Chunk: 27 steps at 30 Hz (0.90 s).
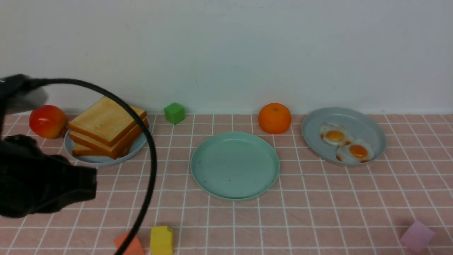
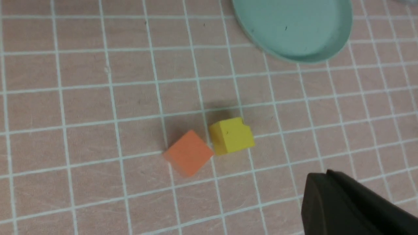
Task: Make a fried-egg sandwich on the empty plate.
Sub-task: Use the left arm to grab a slice of bread
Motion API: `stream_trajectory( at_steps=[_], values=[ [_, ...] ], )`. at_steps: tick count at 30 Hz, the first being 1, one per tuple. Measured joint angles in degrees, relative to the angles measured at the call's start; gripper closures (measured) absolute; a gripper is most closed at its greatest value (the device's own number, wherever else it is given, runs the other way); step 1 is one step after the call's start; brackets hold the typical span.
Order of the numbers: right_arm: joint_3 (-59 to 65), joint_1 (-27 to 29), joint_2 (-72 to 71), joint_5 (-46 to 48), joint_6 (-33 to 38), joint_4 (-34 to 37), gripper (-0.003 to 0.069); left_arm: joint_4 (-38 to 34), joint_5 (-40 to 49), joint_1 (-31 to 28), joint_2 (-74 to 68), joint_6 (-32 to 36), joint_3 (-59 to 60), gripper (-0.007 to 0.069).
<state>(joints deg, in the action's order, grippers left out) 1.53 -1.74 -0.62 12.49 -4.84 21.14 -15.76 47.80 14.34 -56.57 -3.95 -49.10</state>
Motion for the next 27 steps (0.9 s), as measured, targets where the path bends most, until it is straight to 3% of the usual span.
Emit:
stream_trajectory(
  at_steps=[3, 6, 12, 17, 20, 27],
  values=[
    [0.0, 0.0, 0.0, -6.4, -2.4, 7.3, 0.0418, 0.0, 0.4, 0.0, -2.3, 1.4, 0.0, 0.0638],
    [-1.5, 0.0, 0.0, -5.8, -2.5, 11.1, 0.0418, 0.1, 0.5, 0.0, -4.1, 3.1, -0.7, 0.0638],
    [-23.0, 0.0, 9.4, 18.8, 4.8, 8.3, 0.047, 2.7, 2.0, 0.0, -10.6, 4.3, -7.6, 0.0638],
    [-46.5, -1.6, 25.0, 45.4, 15.0, 3.0, 0.0541, 8.7, 7.0, 0.0, -22.3, 4.4, -19.4, 0.0638],
    [-53.7, -5.9, 29.5, 50.4, 17.6, 2.7, 0.0564, 11.5, 9.8, -0.2, -30.8, 4.5, -27.6, 0.0638],
    [-58.7, -15.1, 31.6, 52.2, 21.0, 2.5, 0.0568, 11.4, 17.8, -5.2, -50.3, 7.5, -47.7, 0.0638]
  ],
)
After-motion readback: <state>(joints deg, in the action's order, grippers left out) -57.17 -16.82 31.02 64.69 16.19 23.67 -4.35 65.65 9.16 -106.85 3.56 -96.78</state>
